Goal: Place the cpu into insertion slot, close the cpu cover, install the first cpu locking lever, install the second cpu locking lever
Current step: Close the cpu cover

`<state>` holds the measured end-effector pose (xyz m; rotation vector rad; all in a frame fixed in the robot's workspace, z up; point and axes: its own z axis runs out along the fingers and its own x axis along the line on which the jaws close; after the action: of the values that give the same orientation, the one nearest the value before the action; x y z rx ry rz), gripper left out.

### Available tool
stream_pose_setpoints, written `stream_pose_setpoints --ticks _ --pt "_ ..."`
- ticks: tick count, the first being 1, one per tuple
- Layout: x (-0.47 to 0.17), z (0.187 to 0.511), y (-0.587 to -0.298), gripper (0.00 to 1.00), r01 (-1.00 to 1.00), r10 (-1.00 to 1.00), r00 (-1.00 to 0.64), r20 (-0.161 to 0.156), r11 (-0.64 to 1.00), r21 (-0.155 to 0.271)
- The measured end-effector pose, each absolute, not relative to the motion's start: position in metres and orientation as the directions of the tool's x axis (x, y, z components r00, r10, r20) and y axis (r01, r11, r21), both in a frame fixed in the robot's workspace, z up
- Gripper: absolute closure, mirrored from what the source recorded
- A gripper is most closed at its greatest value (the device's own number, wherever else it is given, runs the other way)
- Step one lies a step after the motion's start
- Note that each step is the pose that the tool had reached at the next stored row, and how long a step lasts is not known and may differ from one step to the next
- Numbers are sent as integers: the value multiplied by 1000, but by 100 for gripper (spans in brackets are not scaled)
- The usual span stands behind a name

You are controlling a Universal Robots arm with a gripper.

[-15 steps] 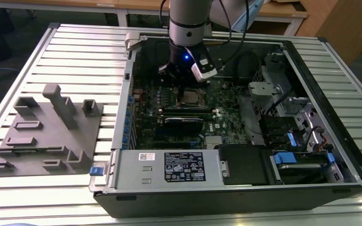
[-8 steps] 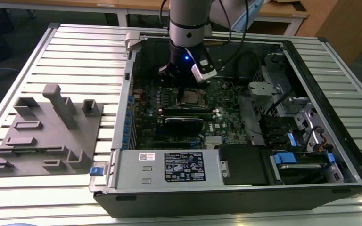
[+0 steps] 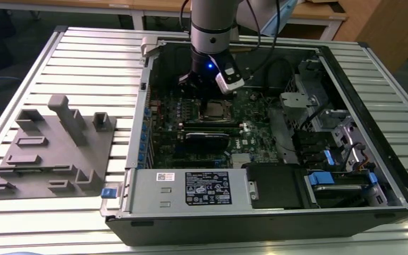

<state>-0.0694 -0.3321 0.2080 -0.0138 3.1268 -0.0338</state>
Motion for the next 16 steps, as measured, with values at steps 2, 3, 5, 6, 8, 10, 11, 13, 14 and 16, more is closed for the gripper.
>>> stream_pose_setpoints --ticks 2,3,5,6,8,10,11,13,14,16 --pt "-69 207 -332 89 -9 -9 -1000 -15 1000 -22" --pt "-69 207 -332 89 -9 -9 -1000 -15 1000 -22" --pt "-69 207 -332 89 -9 -9 -1000 -15 1000 -21" --pt "-69 207 -332 89 -9 -9 -1000 -15 1000 -21" --pt "-69 206 -332 89 -9 -9 -1000 -15 1000 -22" --pt "-69 206 -332 89 -9 -9 -1000 -14 1000 -22" --pt "-69 206 -332 89 -9 -9 -1000 -15 1000 -22" --pt "-69 206 -331 89 -9 -9 -1000 -15 1000 -22" --pt "-69 206 -331 89 -9 -9 -1000 -15 1000 -22" --pt "-70 206 -330 89 -9 -9 -1000 -15 1000 -22"
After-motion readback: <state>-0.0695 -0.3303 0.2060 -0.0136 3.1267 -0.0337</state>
